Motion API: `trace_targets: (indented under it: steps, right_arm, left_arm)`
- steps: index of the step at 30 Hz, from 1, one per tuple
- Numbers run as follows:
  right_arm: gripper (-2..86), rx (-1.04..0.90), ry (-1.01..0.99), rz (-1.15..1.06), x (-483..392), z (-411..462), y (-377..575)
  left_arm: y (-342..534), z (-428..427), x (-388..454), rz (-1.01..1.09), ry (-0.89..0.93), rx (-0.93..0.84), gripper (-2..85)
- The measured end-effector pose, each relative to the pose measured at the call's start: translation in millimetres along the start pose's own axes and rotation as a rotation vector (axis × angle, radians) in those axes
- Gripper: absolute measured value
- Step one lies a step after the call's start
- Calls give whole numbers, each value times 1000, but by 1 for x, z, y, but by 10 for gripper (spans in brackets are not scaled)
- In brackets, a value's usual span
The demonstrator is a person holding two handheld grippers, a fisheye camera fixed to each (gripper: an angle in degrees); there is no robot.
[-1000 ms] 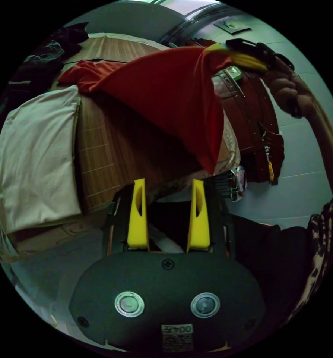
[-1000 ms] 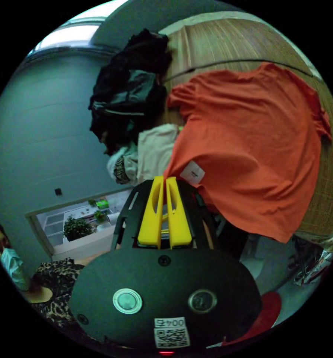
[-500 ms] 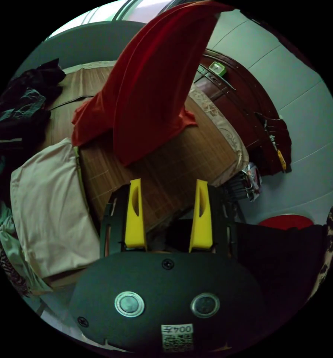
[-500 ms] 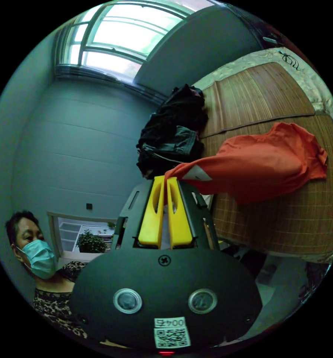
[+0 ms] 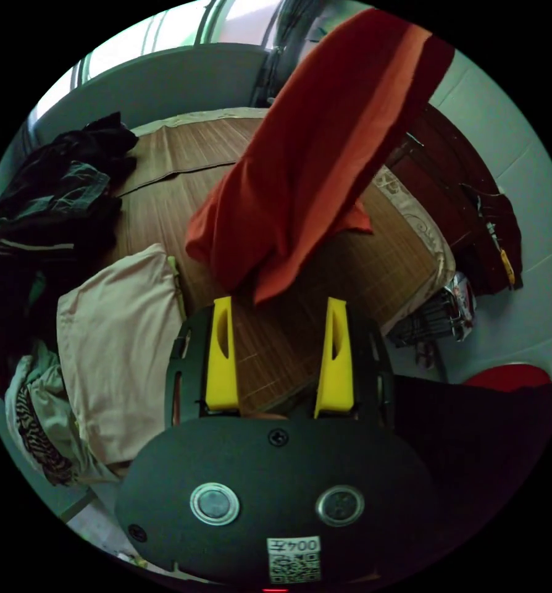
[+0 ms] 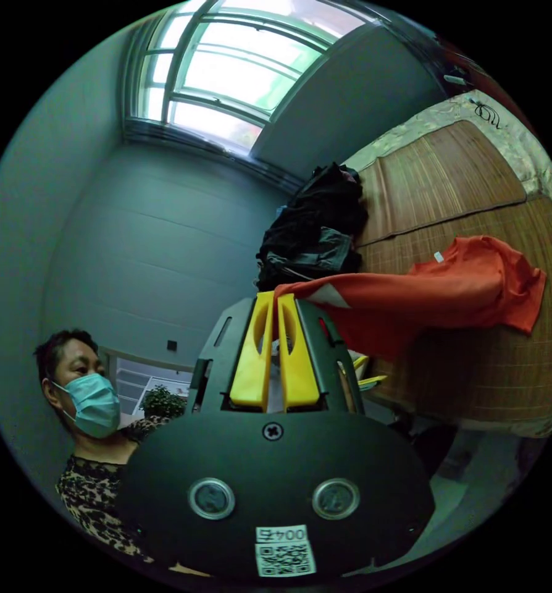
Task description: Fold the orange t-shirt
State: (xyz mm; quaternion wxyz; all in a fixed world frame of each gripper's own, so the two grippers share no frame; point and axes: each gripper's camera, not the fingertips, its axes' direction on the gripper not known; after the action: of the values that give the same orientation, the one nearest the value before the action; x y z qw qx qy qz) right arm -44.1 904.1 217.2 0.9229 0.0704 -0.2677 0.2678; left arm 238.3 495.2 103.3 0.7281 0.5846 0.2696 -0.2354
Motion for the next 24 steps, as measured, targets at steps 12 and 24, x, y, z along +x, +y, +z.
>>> trace_targets:
  steps: [12, 24]
  right_arm:
    - [-6, 32, -41, 49, -29, -11, 20]
    - [-6, 13, -81, 52, -51, -22, 22]
  left_arm:
    - [-36, 7, 75, 155, 169, -35, 196]
    - [-93, -18, 55, 4, 49, 40, 214]
